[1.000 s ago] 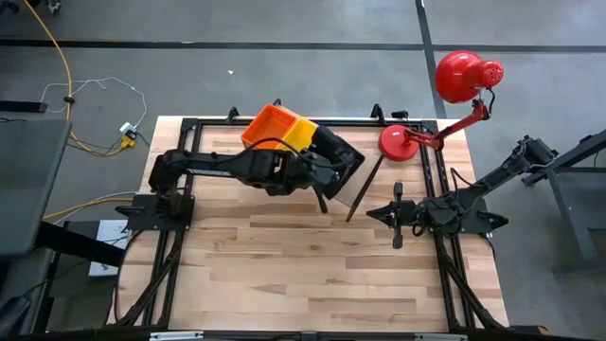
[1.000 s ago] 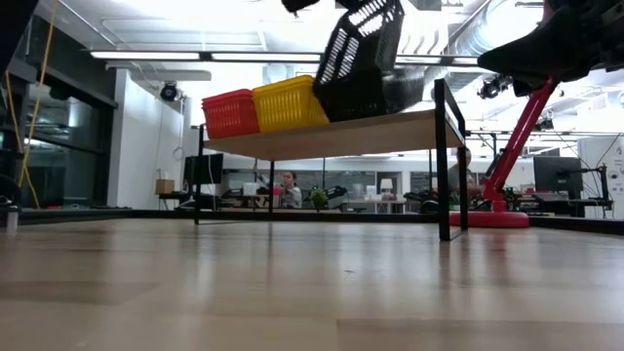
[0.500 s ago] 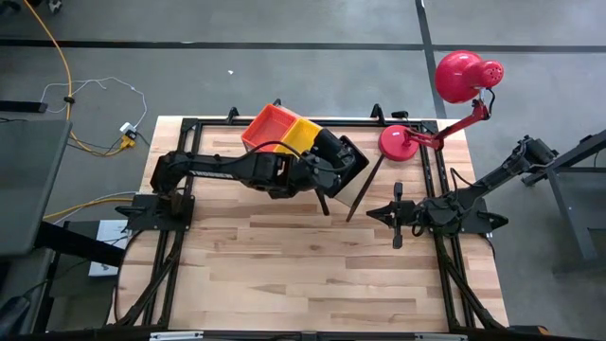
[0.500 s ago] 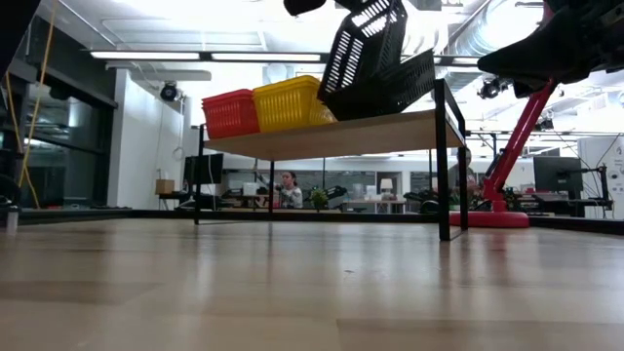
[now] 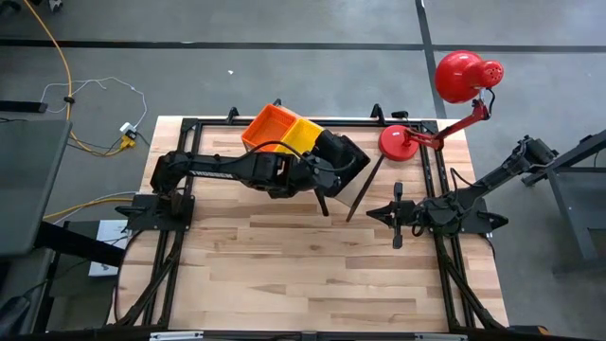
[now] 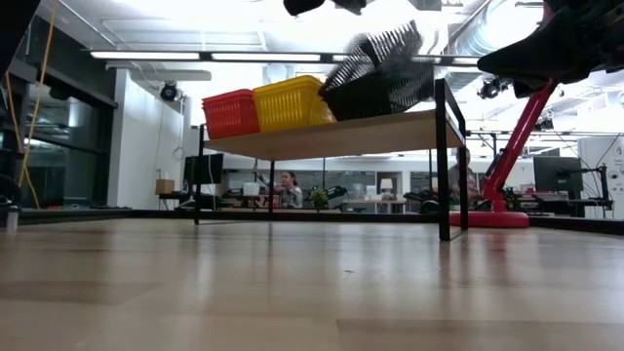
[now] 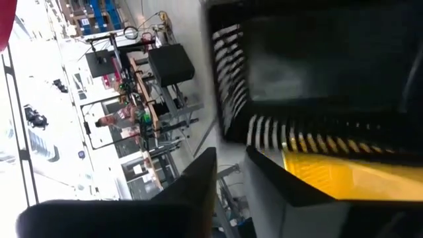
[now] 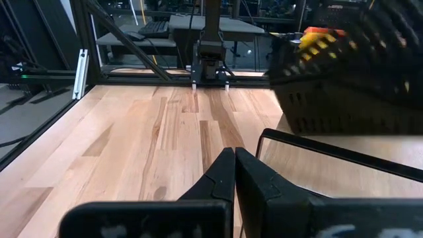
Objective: Stack baskets on shelf by color
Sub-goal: Stack the black bin on top of the black bin on the shelf, then return to Home Position
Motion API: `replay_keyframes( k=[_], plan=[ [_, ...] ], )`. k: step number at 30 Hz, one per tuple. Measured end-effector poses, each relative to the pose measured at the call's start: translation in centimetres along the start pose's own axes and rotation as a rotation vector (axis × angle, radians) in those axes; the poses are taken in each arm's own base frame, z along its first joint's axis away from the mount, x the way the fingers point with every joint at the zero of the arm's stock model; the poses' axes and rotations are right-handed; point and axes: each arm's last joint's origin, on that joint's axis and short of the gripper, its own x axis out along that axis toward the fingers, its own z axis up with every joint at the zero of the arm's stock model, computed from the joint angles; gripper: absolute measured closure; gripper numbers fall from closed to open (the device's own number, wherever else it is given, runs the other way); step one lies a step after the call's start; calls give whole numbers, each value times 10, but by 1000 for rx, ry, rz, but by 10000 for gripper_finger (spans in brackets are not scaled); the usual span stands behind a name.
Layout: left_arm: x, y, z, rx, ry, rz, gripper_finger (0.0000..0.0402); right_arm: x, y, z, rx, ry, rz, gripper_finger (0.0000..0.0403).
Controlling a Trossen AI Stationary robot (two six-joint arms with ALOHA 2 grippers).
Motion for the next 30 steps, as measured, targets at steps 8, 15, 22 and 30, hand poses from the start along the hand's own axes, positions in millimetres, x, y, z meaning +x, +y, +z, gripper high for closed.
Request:
replay_keyframes(
  k=[8,15,22,30],
  plan=[
    [0,1,0,-23,18,10,273,0,0,0,0,0,0,402],
    [-11,4,-2,-76,167,102,242,0,0,0,0,0,0,402],
    [-69,14,-34,-481,-6,35,286,0,0,0,1,-2,0,402],
    [-130,-2,-92,-888,-201,-203,390,1,0,2,4,-16,0,402]
  ],
)
